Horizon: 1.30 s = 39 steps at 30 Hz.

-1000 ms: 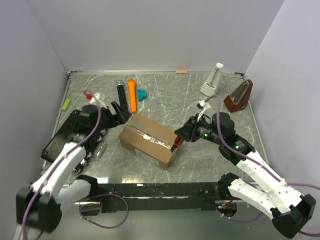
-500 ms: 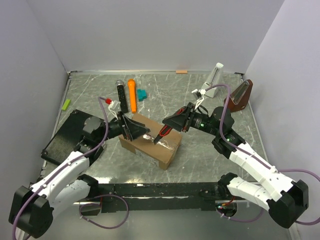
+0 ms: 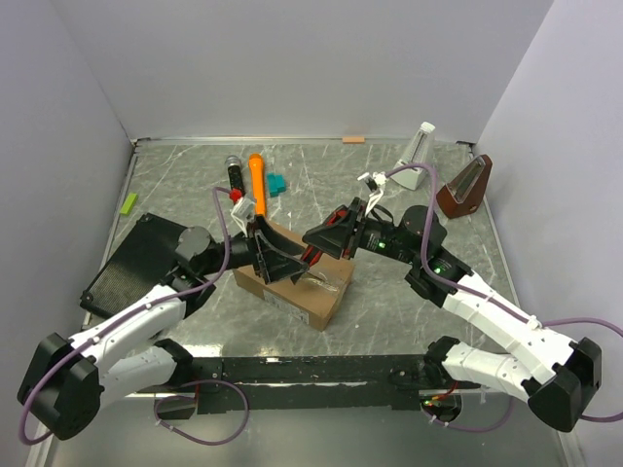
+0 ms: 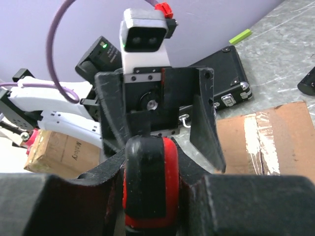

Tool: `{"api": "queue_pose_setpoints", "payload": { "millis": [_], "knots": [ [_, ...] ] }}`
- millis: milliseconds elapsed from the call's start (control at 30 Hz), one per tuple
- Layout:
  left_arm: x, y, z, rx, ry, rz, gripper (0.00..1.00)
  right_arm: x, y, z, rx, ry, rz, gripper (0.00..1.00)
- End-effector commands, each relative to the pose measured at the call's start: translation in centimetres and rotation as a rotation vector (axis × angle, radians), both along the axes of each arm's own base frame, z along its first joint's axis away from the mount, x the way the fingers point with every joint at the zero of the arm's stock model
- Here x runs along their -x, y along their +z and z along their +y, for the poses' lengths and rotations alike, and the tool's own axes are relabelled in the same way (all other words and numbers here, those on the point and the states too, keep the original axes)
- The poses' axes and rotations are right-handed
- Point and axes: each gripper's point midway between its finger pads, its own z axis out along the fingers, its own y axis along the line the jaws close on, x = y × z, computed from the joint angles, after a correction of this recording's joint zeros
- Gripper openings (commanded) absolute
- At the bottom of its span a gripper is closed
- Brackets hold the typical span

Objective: Unpack the express box
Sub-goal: Adjust the knife.

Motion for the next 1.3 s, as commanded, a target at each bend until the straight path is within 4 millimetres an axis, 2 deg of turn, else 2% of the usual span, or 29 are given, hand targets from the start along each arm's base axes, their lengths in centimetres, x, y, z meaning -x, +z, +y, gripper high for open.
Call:
{"api": "queue_pose_setpoints", "payload": {
  "millis": [0,100,233,300,467,567,700,767,833,900,967,1000,1033,1133,1267],
  "knots": [
    [2.0,3.9,-0.1,0.110,-0.088,-0.162,0.99,0.1,3.4,0.2,-0.063,0.000,-0.092,0.00],
    [2.4,4.0,-0.3,0.113,-0.114,-0.169,0.97,0.2,3.3,0.3,-0.065,0.002,-0.091,0.00],
    [3.1,4.0,-0.4,0.133,-0.166,-0.173,0.82,0.4,3.2,0.6,-0.064,0.014,-0.086,0.00],
    [3.4,3.8,-0.9,0.132,-0.206,-0.159,0.77,0.5,3.0,0.7,-0.067,0.012,-0.084,0.00],
    [3.3,3.0,-2.0,0.096,-0.215,-0.142,0.81,0.5,3.0,1.0,-0.081,0.009,-0.075,0.00],
    [3.3,3.2,-2.2,0.101,-0.213,-0.160,0.75,0.7,3.1,1.1,-0.089,0.008,-0.075,0.00],
    [3.8,3.6,-2.3,0.117,-0.239,-0.169,0.47,1.0,2.9,1.2,-0.083,0.017,-0.070,0.00],
    [3.9,3.7,-2.3,0.121,-0.248,-0.174,0.27,1.2,2.6,1.2,-0.076,0.021,-0.071,0.00],
    [3.9,3.6,-2.2,0.116,-0.247,-0.177,0.13,1.4,2.3,1.0,-0.065,0.025,-0.076,0.00],
    [4.0,3.4,-2.1,0.109,-0.242,-0.181,0.01,1.5,1.9,0.7,-0.048,0.018,-0.078,0.00],
    [4.2,3.4,-1.9,0.101,-0.241,-0.181,0.01,1.7,1.5,0.5,-0.027,0.023,-0.075,0.00],
    [4.4,3.4,-1.9,0.097,-0.246,-0.182,0.01,1.9,1.5,0.5,-0.018,0.027,-0.072,0.01],
    [4.5,3.4,-1.8,0.095,-0.253,-0.187,0.01,1.9,1.4,0.4,-0.006,0.027,-0.072,0.07],
    [4.8,3.4,-1.8,0.084,-0.274,-0.188,0.01,2.1,1.2,0.1,0.022,0.029,-0.073,0.28],
    [5.0,3.4,-1.8,0.076,-0.289,-0.192,0.01,2.3,1.1,0.1,0.048,0.042,-0.072,0.43]
  ]
}}
